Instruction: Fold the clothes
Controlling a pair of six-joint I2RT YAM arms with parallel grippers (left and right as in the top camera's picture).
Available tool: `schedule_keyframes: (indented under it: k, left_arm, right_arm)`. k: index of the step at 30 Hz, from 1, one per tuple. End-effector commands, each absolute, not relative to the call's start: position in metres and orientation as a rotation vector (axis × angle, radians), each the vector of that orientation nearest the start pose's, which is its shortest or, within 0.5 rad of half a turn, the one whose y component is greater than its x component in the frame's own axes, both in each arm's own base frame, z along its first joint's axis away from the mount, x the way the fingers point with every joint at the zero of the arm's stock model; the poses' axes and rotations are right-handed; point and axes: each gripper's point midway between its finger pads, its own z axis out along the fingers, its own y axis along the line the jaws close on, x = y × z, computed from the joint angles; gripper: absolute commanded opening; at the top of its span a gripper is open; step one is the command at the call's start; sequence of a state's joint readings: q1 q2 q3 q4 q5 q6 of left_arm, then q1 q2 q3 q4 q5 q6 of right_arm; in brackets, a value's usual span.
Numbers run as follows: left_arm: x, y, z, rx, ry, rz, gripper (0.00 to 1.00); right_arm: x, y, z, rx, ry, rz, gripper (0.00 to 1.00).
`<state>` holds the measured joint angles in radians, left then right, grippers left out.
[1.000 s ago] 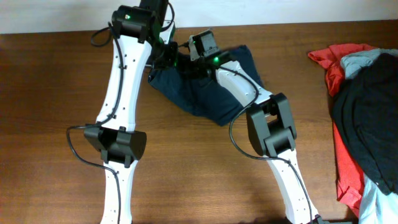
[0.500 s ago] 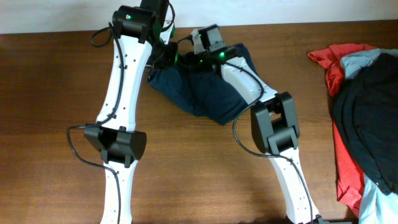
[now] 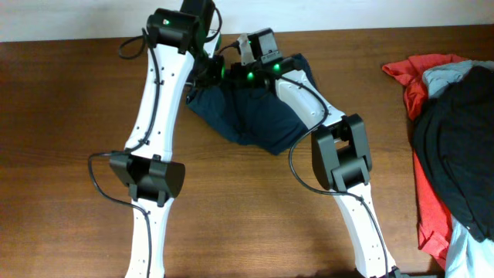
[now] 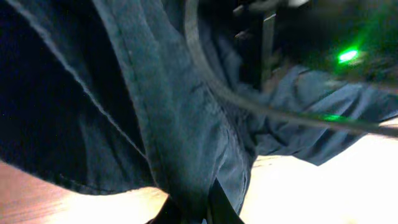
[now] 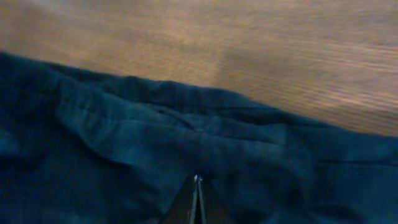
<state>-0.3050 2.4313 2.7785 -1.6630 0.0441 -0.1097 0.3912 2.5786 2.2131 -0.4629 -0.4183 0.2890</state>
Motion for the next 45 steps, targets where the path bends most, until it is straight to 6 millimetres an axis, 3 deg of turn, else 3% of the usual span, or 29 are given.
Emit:
schedule_keyframes:
  k: [1,5,9,12,15,19,23,28,34,45]
  left_arm:
    - [0.468,-0.169,0.184,0.314,2.874,-0.152,0.01]
    - [0.468,-0.169,0.185,0.315,2.871,-0.152,0.01]
    - [0.47,-0.169,0.185,0.313,2.865,-0.149,0.0]
    - [0.471,-0.168,0.185,0.311,2.861,-0.139,0.01]
    - [0.472,-0.163,0.185,0.306,2.858,-0.101,0.01]
    - [0.473,-0.162,0.185,0.303,2.857,-0.087,0.01]
    - [0.473,-0.161,0.185,0.302,2.856,-0.087,0.0]
    - [0.473,-0.161,0.185,0.303,2.856,-0.086,0.0]
    - [0.475,-0.157,0.185,0.301,2.854,-0.073,0.0]
    - [0.482,-0.136,0.186,0.314,2.835,0.038,0.01]
  right_arm:
    - [0.568,0.323,0.038,-0.343,2.464,0.837,0.04]
    - [0.571,0.315,0.048,-0.36,2.449,0.871,0.12]
    - [0.568,0.284,0.082,-0.328,2.477,1.014,0.12]
    - [0.558,0.26,0.094,-0.293,2.542,1.026,0.11]
    - [0.537,0.24,0.09,-0.248,2.666,1.017,0.04]
    - [0.496,0.222,0.072,-0.233,2.864,1.013,0.04]
    - [0.464,0.23,0.062,-0.302,2.971,1.019,0.04]
    - [0.452,0.25,0.057,-0.429,2.984,0.951,0.04]
    - [0.43,0.244,0.043,-0.479,3.11,0.715,0.04]
    - [0.403,0.276,0.035,-0.533,3.16,0.675,0.04]
